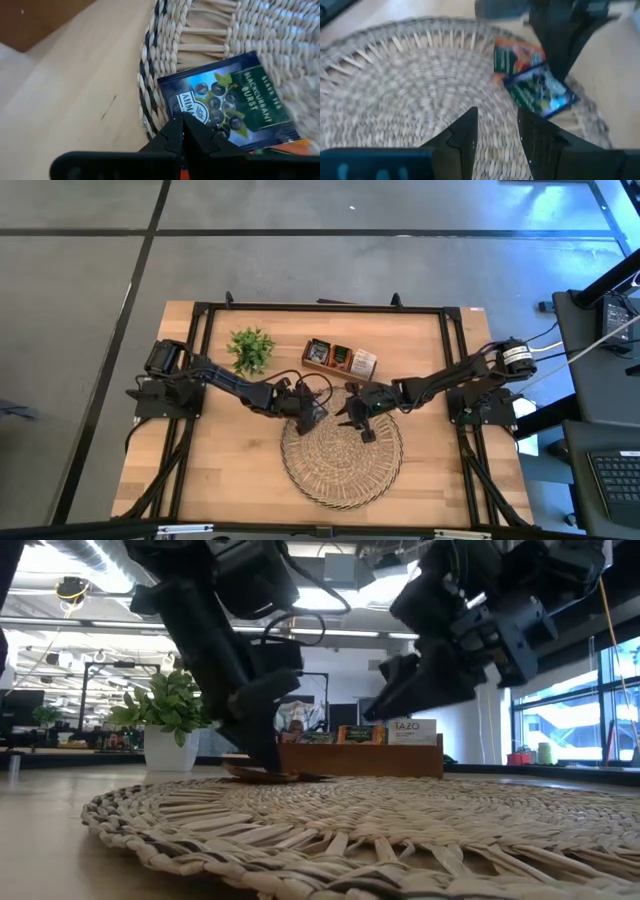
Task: Pick & Place Tea
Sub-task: Put the black and white tea bag into the left section of the wooden organizer
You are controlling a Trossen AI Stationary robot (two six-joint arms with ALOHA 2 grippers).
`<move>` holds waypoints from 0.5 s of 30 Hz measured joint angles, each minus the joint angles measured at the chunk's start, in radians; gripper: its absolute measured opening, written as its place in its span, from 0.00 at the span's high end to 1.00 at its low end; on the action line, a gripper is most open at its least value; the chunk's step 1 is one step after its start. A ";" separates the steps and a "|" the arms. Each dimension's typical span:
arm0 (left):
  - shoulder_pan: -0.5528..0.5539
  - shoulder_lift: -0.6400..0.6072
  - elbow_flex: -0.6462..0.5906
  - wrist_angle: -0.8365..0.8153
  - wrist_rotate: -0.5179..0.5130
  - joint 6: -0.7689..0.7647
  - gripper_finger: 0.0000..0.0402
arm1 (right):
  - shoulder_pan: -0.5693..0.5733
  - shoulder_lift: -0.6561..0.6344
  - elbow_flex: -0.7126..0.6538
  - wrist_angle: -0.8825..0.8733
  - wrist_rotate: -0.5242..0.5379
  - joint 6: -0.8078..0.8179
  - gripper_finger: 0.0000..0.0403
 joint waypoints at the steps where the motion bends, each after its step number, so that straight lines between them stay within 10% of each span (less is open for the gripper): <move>1: -0.001 0.001 0.000 -0.001 0.011 -0.020 1.00 | 0.000 0.009 0.000 -0.004 0.000 0.005 0.65; 11: -0.047 0.031 0.004 0.042 0.053 -0.223 1.00 | 0.007 0.109 0.001 0.097 0.044 0.041 0.65; 15: -0.054 0.032 0.003 0.045 0.060 -0.266 0.99 | 0.005 0.127 0.030 0.093 0.074 0.426 0.65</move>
